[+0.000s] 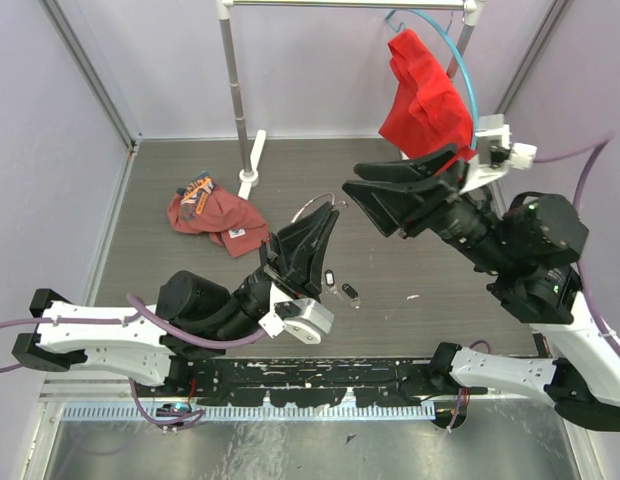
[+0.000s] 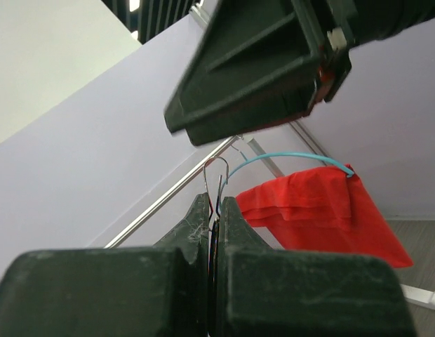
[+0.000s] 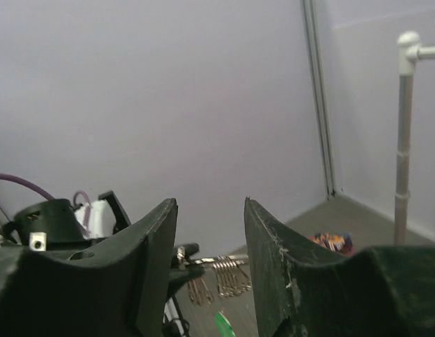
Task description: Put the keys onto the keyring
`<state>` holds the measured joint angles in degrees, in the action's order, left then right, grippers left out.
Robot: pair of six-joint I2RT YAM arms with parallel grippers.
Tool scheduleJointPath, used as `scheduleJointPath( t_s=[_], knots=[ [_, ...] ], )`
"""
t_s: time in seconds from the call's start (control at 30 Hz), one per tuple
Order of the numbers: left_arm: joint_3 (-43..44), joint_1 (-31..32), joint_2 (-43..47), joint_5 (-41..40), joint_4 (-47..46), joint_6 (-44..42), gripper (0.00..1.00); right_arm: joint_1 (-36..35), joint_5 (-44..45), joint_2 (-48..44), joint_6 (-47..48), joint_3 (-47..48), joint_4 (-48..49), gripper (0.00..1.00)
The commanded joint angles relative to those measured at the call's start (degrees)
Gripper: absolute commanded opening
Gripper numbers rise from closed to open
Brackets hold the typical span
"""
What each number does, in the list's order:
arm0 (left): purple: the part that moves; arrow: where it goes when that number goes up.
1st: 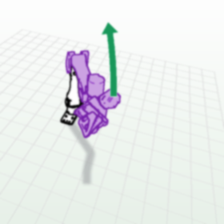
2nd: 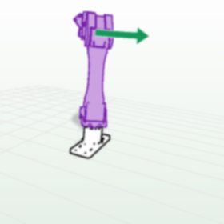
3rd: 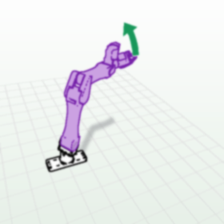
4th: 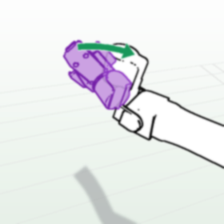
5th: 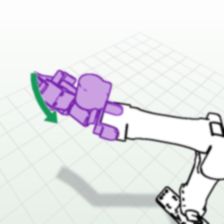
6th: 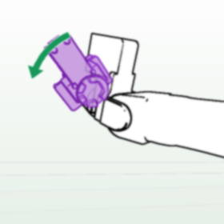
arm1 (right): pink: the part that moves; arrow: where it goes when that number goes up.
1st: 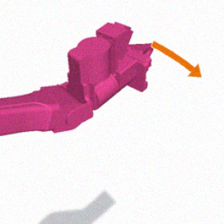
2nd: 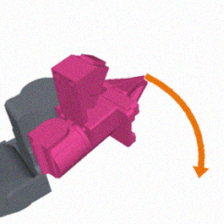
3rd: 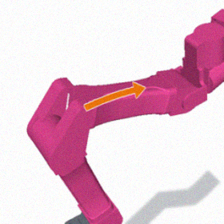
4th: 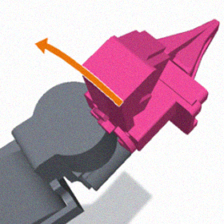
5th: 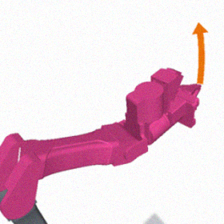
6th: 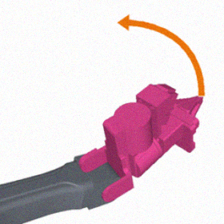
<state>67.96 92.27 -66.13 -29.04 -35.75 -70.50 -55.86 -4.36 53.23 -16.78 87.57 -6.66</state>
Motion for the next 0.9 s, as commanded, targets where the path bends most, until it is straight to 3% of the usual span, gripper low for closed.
scheduleJointPath(
  t_s=[0.0,0.17,0.33,0.4,0.53,0.6,0.7,0.87],
  knots=[
    [0.18,0.29,1.10,-2.52,-3.92,-2.24,0.00,-0.13,10.00,-0.01,-1.00,2.76,-11.66,0.48],
    [-1.71,0.35,3.22,-6.66,-2.31,-1.77,0.00,-0.13,31.54,0.84,-1.85,5.74,-25.21,0.47],
    [-3.95,0.29,5.77,-10.57,1.14,0.52,0.00,0.63,41.80,8.60,-1.74,9.93,-38.08,0.47],
    [-4.36,0.36,6.39,-11.63,2.51,1.38,0.00,5.59,36.82,13.41,-1.69,10.54,-41.80,0.48],
    [-5.36,0.07,7.03,-13.48,3.59,1.71,0.00,25.80,8.04,17.35,-2.18,0.35,-38.05,0.49],
    [-5.80,-0.42,7.23,-14.28,4.44,2.69,0.00,31.20,0.88,18.74,-2.12,-6.23,-36.05,0.49],
    [-5.81,-2.02,7.93,-14.61,8.52,6.68,0.00,33.70,-3.94,19.95,-2.39,-15.39,-33.18,0.49],
    [-5.99,-5.28,8.93,-13.21,13.22,12.81,0.00,34.09,-4.81,19.02,-4.12,-26.72,-30.00,0.48]
  ],
)
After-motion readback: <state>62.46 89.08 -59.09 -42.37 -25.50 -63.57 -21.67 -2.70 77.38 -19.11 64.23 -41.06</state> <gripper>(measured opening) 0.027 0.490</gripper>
